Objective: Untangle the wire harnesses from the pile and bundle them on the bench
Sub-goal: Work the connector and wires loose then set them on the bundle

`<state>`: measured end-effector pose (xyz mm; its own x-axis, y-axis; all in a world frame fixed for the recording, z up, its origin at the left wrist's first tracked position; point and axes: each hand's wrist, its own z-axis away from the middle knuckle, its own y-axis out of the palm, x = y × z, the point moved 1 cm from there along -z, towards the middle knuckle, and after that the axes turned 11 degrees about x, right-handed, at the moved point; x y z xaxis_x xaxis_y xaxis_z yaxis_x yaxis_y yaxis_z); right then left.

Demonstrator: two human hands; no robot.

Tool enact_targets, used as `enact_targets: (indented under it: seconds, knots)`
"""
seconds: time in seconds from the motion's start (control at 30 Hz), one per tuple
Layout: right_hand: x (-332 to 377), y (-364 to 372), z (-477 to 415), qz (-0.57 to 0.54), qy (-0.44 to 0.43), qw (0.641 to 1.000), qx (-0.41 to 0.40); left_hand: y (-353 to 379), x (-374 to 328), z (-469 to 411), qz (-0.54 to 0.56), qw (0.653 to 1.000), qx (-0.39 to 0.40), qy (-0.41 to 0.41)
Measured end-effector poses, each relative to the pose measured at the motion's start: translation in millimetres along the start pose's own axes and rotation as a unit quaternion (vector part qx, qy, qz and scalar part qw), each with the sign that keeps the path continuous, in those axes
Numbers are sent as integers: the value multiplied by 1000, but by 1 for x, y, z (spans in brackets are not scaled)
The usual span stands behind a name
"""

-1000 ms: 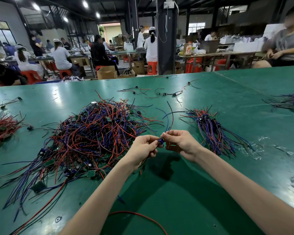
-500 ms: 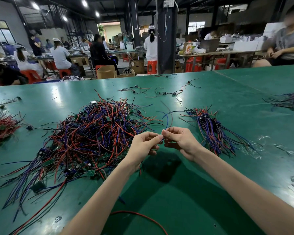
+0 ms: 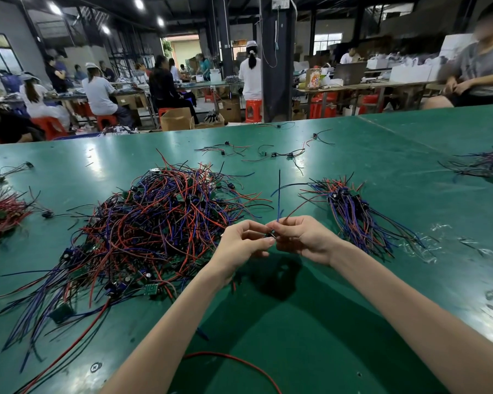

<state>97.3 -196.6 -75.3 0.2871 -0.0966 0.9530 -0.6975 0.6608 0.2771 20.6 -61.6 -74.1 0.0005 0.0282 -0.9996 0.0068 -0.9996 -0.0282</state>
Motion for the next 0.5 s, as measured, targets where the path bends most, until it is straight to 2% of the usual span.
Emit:
enact_targets:
  seconds: [0.23,0.5]
  knots:
    - [1,-1,1,68,-45,997,-4,0,-2,-1,81,996,-17,-13]
    - [1,0,1,76,-50,996,-14,1,-7,3,67,996,2,-52]
